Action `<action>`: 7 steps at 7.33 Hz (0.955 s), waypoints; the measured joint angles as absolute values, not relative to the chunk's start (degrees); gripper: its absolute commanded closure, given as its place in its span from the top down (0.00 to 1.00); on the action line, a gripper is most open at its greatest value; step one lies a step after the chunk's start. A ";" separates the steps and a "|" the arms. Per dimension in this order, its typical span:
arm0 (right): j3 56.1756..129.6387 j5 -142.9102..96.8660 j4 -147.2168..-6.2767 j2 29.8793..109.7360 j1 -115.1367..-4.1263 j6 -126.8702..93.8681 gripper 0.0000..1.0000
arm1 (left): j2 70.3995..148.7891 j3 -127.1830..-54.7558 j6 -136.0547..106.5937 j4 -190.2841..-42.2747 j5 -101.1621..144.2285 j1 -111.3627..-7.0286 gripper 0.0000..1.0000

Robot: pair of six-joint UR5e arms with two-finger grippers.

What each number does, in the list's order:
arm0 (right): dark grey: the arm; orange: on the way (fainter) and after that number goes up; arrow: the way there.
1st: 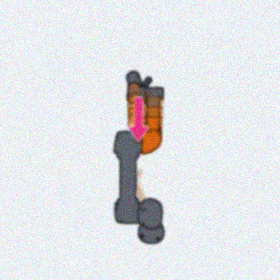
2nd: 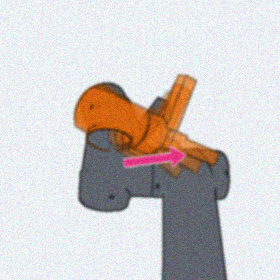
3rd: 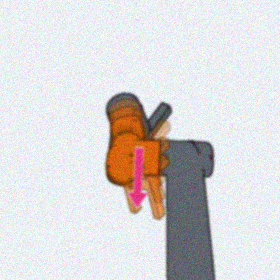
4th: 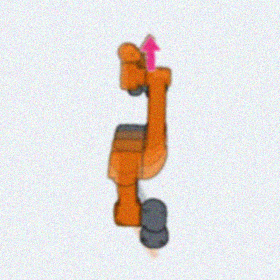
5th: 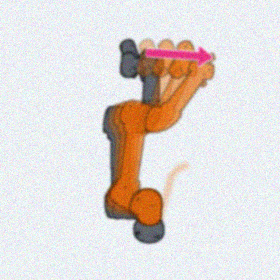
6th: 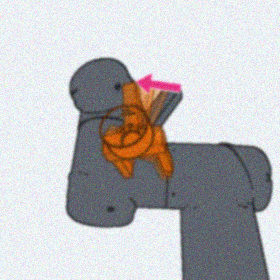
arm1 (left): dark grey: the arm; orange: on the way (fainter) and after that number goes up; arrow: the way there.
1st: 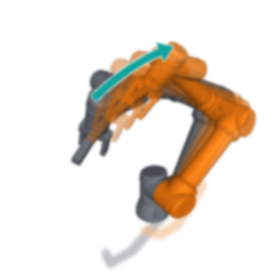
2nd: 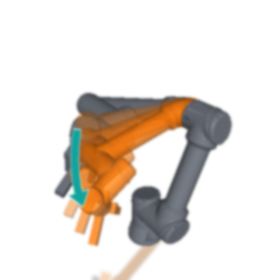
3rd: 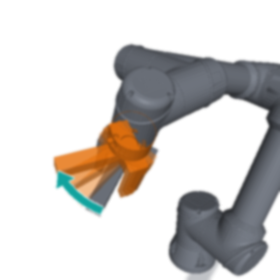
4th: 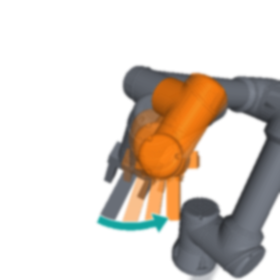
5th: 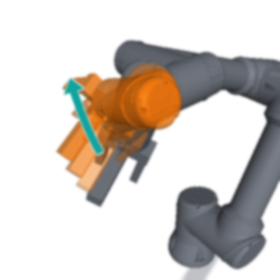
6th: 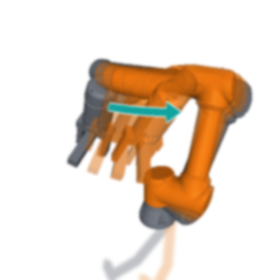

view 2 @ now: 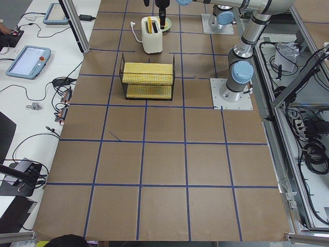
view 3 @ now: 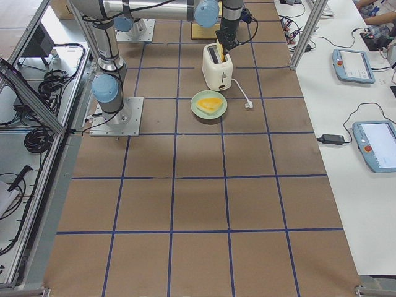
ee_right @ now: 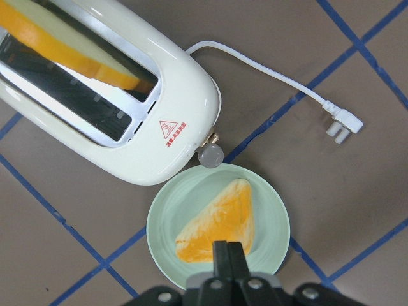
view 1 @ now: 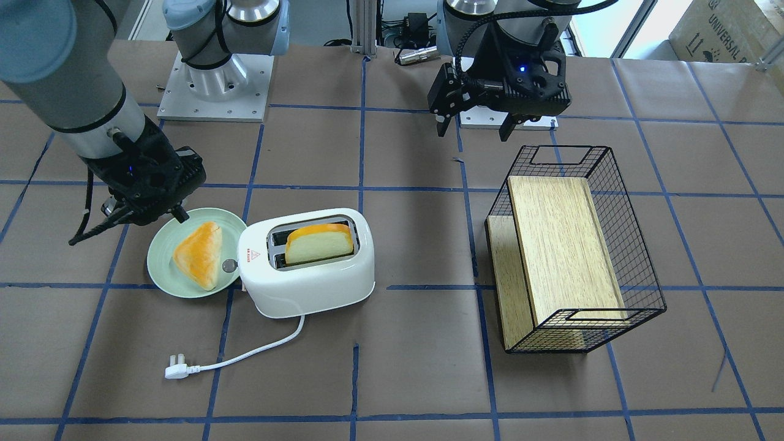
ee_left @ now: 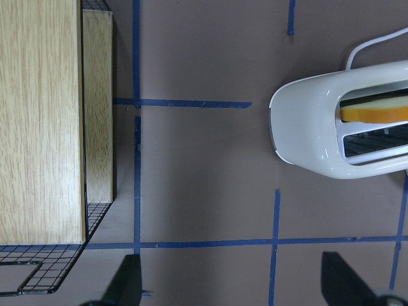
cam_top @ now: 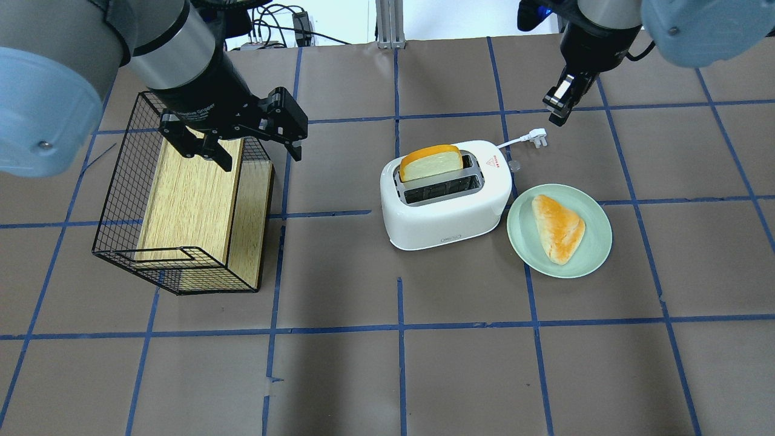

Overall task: Press toaster with right arm
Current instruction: 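Move the right gripper down to the toaster's lever beside the green plate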

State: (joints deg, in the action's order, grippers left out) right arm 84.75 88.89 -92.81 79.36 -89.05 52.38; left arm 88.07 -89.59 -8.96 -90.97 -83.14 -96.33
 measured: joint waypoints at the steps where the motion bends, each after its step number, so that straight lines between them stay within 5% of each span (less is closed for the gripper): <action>1: 86.57 88.96 -95.48 78.34 -89.11 59.35 0.05 | 88.07 -89.61 -8.96 -90.97 -83.15 -96.33 1.00; 7: 100.93 87.48 -117.79 77.83 -89.60 88.43 0.04 | 88.07 -89.60 -8.96 -90.97 -83.14 -96.33 1.00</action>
State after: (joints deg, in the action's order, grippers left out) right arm 100.93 87.48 -117.79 77.83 -89.60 88.43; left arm 88.07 -89.60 -8.96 -90.97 -83.14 -96.33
